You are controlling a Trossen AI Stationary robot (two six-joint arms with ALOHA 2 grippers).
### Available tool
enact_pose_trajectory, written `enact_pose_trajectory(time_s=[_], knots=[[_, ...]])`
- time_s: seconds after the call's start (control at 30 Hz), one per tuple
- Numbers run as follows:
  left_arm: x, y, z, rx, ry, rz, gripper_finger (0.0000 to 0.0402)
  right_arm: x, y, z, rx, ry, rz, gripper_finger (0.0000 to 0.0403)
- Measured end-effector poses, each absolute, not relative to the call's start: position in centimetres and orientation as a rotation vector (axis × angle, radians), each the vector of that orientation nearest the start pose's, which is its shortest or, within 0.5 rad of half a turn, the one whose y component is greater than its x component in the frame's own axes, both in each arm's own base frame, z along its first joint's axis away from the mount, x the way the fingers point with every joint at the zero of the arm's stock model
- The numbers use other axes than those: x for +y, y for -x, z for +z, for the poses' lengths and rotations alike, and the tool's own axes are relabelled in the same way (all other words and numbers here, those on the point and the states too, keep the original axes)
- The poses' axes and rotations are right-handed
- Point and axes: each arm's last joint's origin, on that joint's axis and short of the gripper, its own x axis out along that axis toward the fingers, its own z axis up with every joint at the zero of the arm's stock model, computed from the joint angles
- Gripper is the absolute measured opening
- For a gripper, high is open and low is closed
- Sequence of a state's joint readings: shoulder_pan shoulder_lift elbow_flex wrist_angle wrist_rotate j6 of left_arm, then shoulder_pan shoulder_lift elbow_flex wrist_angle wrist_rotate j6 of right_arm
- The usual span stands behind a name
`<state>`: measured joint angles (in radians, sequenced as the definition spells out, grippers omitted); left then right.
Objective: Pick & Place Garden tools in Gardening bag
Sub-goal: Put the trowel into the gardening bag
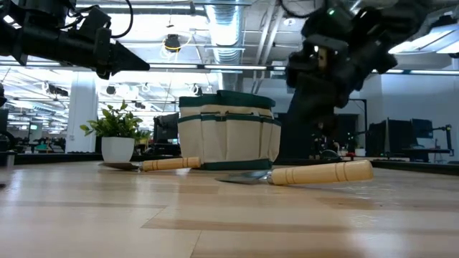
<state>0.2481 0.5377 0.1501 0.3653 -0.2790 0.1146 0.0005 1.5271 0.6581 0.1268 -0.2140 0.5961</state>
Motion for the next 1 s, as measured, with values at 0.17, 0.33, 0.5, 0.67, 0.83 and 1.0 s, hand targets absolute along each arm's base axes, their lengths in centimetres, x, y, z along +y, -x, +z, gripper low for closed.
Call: enact_pose_trajectory(time_s=[0.17,0.33,0.5,0.67,0.83,1.0], knots=[[4.2,-13.2,19.9,0.054,-0.112,0.525,0.0002,0.3,-30.2,14.3,0.833,-0.703,0.075,0.0117],[4.2,-13.2,19.9,0.056,-0.112,0.525,0.0002,0.8,-32.1,12.9,0.874,-0.717,0.102,0.0129],[4.1,-13.2,19.9,0.062,-0.112,0.519,0.0002,1.3,-33.8,10.9,0.935,-0.727,0.116,0.0129],[4.1,-13.2,19.7,0.075,-0.112,0.505,0.0002,1.4,-34.7,10.4,0.948,-0.738,0.14,0.012],[4.1,-13.2,19.7,0.081,-0.112,0.501,0.0002,1.5,-34.7,10.5,0.962,-0.754,0.175,0.0116],[4.1,-13.2,19.7,0.081,-0.112,0.501,0.0002,2.0,-34.5,10.4,0.987,-0.762,0.177,0.0116]])
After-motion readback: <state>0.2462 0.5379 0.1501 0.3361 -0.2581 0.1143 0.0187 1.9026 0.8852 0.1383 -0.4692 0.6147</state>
